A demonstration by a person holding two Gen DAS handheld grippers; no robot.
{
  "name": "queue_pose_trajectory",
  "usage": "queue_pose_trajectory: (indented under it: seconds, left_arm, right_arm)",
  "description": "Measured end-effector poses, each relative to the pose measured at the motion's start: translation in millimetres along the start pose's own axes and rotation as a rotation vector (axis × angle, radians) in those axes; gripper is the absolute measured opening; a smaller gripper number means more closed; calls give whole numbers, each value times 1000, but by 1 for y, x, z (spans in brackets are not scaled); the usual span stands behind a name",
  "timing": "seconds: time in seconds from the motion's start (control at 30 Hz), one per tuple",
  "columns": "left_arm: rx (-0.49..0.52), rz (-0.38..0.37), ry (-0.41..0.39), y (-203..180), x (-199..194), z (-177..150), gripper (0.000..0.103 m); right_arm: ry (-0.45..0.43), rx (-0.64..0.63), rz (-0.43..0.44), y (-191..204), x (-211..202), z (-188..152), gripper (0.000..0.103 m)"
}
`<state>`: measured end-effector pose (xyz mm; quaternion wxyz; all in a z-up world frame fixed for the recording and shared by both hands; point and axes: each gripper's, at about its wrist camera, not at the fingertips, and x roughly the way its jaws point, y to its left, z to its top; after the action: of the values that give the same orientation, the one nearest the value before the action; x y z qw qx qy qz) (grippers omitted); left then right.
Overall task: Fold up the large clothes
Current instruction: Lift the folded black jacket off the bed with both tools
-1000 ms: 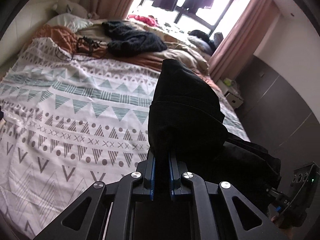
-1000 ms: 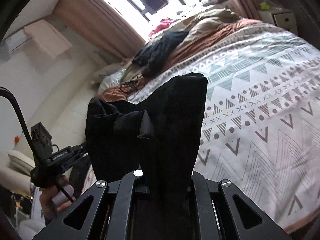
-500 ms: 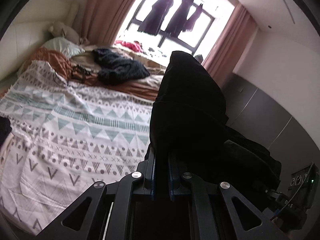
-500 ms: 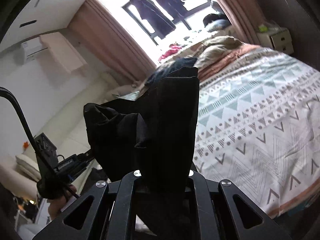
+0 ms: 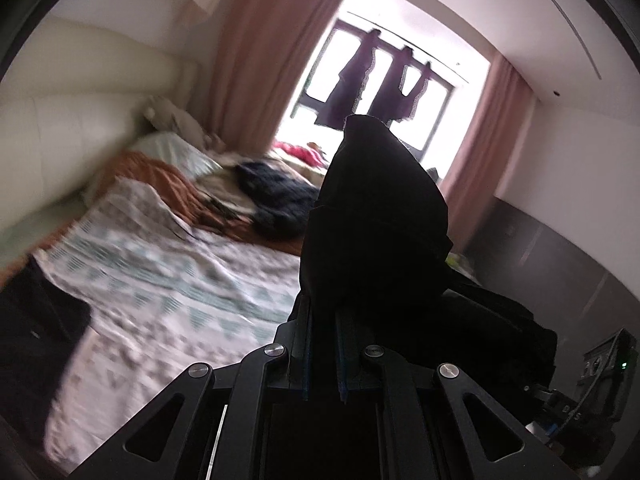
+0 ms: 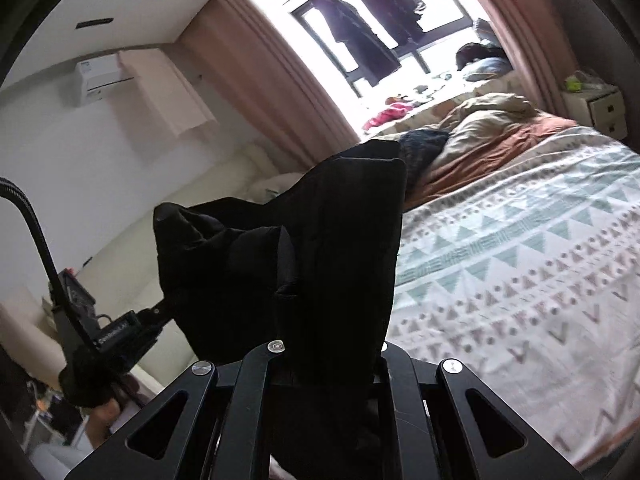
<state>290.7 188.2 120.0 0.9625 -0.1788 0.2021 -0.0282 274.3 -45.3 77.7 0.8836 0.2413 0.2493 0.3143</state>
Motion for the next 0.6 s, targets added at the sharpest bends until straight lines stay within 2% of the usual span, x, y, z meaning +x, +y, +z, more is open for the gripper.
queue_pose_trajectory:
  seconds: [0.33,0.6]
  left_arm:
    - [-24,152,-95,91,-50,48,8]
    - [-48,297,-144,168,-90,77,8]
  right_arm:
    - [36,-99,99,81,78,-9,10]
    - [88,-120,189,156,139,-31,10]
